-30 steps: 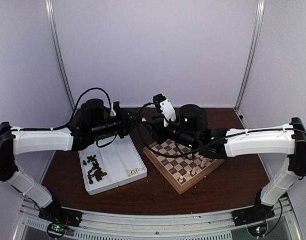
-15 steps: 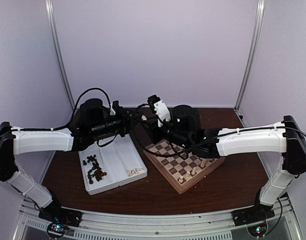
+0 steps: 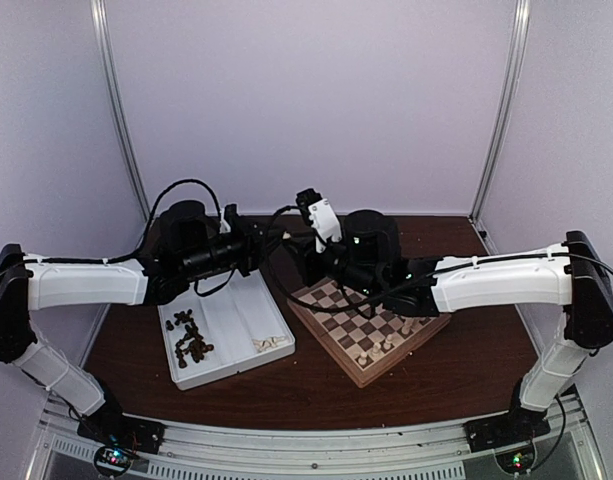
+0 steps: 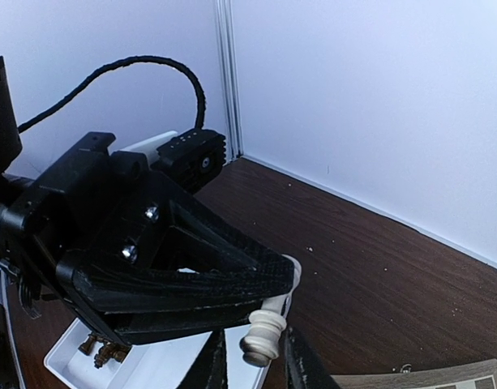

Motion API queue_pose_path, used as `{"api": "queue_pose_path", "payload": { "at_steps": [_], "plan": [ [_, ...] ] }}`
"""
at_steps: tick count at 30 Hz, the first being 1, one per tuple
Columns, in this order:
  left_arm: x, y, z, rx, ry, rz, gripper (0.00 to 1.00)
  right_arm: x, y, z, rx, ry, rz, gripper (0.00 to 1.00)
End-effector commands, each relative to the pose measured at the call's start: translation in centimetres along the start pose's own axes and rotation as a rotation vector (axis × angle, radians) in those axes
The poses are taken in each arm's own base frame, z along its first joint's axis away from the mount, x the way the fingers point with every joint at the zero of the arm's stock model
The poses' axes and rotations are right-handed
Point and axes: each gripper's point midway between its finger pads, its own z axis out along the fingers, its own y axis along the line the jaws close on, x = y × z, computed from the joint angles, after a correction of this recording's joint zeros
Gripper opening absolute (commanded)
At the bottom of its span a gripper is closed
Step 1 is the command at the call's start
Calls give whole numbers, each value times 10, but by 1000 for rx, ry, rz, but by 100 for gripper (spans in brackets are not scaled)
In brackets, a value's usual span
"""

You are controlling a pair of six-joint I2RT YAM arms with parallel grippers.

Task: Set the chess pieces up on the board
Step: Place the chess piece on the chessboard.

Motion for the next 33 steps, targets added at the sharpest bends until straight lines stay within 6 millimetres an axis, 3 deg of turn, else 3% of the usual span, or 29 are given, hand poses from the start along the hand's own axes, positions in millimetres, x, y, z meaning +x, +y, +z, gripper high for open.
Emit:
{"api": "queue_pose_path", "payload": {
  "at_steps": [1,11,19,23,29,33],
  "plan": [
    [1,-10,-1,46,-7,7,0,-14,0,4,20,-38,12,23],
    [1,-11,0,52,-8,8,0,-9,2,11,15,-23,11,26],
    [3,-11,0,54,-2,13,0,-10,0,9,20,-32,16,7],
    [4,-9,0,50,2,20,5,-10,-3,7,30,-38,31,3],
    [2,-13,-6,45,-14,105,48,-13,-13,-3,59,-27,52,0],
    [-6,-6,-23,-28,-69,194,61,-9,-26,-19,86,14,69,0]
  ]
}}
